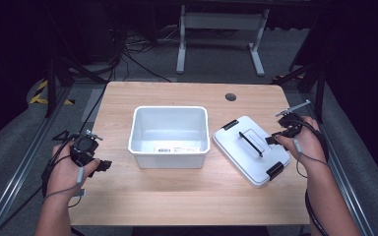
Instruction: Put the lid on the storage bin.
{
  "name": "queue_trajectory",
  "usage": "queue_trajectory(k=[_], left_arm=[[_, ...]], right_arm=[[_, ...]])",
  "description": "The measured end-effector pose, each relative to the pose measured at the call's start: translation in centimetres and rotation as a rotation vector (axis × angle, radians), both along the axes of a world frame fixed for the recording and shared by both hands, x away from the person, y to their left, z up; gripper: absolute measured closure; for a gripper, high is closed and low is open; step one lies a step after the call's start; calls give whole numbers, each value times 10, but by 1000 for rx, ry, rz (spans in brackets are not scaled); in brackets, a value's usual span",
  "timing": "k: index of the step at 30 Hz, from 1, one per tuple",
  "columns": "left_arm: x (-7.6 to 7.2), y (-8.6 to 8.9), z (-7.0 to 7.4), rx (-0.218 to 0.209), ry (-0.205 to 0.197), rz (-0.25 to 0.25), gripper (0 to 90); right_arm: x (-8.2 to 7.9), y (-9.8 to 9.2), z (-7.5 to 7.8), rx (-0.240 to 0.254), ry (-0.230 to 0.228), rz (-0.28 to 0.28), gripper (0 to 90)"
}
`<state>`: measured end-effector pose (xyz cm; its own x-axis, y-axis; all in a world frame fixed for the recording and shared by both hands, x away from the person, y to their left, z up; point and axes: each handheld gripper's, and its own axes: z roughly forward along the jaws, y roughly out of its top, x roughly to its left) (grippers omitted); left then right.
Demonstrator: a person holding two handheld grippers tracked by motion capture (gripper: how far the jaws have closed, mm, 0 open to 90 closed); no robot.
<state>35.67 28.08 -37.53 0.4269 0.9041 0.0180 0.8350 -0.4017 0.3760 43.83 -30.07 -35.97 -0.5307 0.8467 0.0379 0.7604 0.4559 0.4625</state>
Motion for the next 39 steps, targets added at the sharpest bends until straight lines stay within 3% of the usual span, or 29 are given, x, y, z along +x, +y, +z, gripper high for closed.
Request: queue_trajectory(k=[12,25,35,39], left_arm=[[3,-2,-3,8,5,-11,302],[5,-6,-6,13,12,-19,299],[7,-6,-7,18,15,-27,295],[7,-7,-8,11,17,-21,294]], right_arm=[[15,31,6,-39,-3,60,610],[28,56,-12,-53,68,90,586],[34,68,-33,-124,136,104,644],[37,71,-39,-163,147,120,731]])
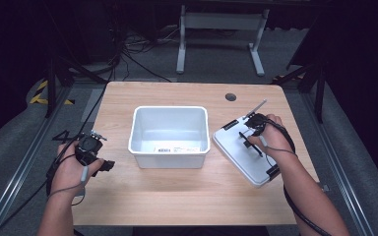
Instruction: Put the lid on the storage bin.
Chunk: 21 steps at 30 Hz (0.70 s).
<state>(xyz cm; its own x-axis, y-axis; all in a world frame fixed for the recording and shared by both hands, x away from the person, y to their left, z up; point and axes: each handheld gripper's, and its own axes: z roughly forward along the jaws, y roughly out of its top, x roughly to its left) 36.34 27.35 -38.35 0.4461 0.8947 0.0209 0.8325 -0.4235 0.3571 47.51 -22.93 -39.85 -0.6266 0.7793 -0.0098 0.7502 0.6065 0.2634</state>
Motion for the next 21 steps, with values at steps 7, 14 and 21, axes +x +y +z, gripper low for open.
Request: queue_trajectory(k=[7,14,21], left_arm=[[0,0,0,-2,0,1,294],[1,0,-1,-3,-5,1,294],[1,0,0,-3,-5,2,294]], right_arm=[[4,-1,4,-52,-28,38,835],[4,-12,14,22,-44,59,846],[-2,-23,38,51,-75,72,846]])
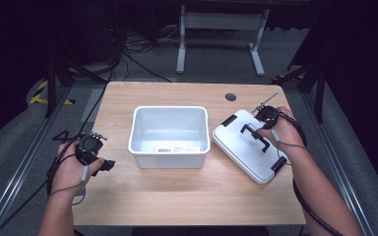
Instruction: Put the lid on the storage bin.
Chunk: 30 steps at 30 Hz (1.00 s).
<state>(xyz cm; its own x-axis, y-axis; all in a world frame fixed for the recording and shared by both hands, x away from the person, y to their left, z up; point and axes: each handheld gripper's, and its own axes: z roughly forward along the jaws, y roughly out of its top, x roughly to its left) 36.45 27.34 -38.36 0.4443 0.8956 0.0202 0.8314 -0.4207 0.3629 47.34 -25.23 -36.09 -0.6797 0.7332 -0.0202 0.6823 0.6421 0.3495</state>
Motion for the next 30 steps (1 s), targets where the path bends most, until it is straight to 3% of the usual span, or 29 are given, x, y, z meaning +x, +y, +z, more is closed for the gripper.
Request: queue_trajectory(k=[7,15,30], left_arm=[[1,-1,0,5,0,-10,294],[0,-1,0,1,2,-5,294],[-7,4,0,-2,-2,13,295]], right_arm=[[-7,-10,23,31,-36,10,846],[-12,-15,37,47,-45,12,846],[-19,2,73,65,-91,128,846]])
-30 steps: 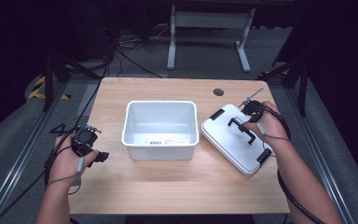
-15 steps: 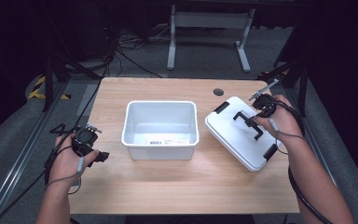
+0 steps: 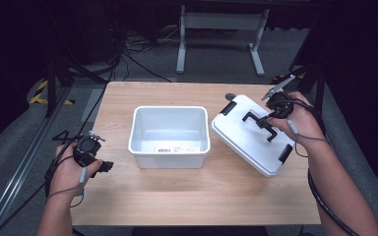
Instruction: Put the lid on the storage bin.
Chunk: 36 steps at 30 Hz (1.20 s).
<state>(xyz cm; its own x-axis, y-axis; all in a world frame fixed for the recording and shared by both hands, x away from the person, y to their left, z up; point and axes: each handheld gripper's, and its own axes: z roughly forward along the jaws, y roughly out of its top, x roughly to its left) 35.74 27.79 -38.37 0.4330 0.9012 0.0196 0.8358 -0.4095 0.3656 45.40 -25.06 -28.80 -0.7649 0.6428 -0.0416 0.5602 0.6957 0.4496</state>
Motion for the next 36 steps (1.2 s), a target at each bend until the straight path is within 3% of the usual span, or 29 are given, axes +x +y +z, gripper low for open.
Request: queue_trajectory(k=[8,18,36], left_arm=[[-9,7,0,5,-7,13,295],[-18,14,-2,-1,-10,33,294],[-3,10,-4,-23,-1,11,291]], right_arm=[[0,20,17,4,-24,64,846],[3,63,32,5,-38,183,846],[11,131,39,-26,-39,327,847]])
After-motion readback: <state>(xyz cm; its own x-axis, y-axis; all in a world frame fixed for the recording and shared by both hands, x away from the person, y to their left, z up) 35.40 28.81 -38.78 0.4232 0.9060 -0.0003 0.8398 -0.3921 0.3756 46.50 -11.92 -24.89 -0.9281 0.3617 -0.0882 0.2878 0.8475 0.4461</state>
